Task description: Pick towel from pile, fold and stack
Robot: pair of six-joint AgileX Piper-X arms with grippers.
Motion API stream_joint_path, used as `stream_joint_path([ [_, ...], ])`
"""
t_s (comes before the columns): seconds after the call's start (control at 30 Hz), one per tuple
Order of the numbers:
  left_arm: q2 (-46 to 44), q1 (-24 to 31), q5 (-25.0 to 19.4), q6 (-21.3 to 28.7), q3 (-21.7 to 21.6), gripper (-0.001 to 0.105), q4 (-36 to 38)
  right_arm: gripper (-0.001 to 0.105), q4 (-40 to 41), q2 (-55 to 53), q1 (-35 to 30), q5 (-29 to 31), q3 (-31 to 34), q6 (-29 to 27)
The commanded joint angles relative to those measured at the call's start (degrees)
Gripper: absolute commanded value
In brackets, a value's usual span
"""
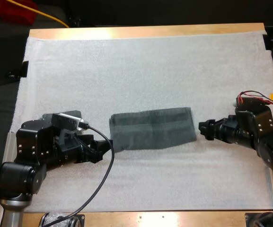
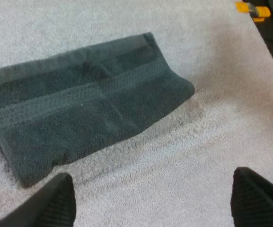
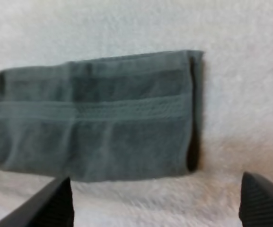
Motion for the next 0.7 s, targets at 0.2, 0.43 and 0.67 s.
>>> stream_joint_path([
  [0.2, -0.2, 0.2, 0.1, -0.3, -0.3, 0.066, 0.2, 0.07, 2.2, -0.5, -6.4, -0.2, -0.4, -2.4],
  [0.43, -0.2, 0.2, 0.9, -0.3, -0.2, 0.066, 0.2, 0.07, 2.3, 2.3, -18.2, -14.1, -0.4, -6.8],
  [0.67, -0.2, 0.2, 1.4, -0.3, -0.2, 0.066, 1.1, 0.07, 1.4, 11.3, -22.3, -20.8, -0.4, -10.6],
])
